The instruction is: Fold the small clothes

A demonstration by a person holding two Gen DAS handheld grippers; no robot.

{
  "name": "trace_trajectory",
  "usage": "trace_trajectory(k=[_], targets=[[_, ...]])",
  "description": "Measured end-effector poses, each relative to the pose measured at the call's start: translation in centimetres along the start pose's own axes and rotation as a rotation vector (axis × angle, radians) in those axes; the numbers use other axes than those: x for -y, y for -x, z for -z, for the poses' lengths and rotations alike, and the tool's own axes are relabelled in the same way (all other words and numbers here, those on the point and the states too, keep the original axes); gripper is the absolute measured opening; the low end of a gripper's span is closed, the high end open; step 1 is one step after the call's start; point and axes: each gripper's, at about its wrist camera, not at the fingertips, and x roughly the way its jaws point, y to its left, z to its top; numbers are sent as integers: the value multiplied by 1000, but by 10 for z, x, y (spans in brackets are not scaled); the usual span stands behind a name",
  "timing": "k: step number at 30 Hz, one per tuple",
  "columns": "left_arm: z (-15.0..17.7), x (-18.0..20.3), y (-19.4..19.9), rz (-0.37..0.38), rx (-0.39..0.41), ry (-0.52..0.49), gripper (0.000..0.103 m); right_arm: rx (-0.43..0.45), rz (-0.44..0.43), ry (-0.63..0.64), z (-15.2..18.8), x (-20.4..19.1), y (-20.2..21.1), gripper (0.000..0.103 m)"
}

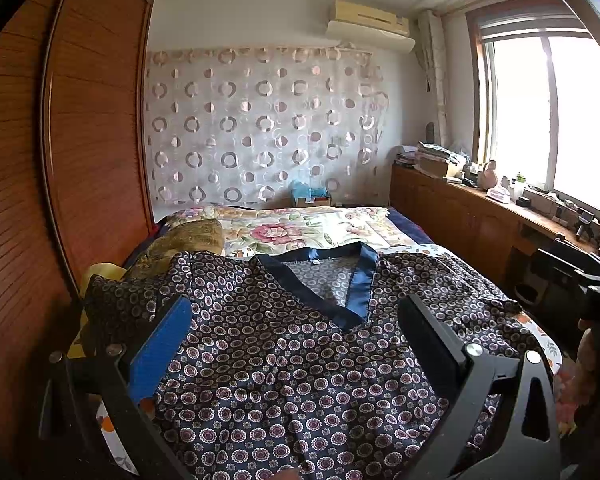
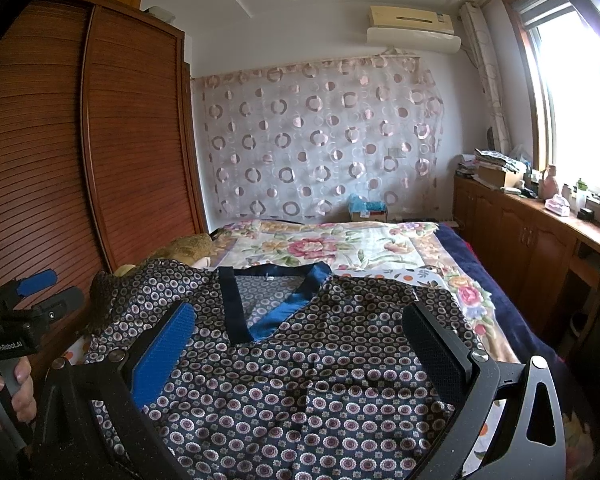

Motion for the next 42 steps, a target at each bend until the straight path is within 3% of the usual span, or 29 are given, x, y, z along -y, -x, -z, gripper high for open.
trace_trajectory(k=[24,42], targets=[[6,-5,-4,-4,-19,7,103,-16,-24,9,3,-5,-4,103],[45,-74,-34,-58,-163,64,103,-94,-95,75,3,-25,-35,103]])
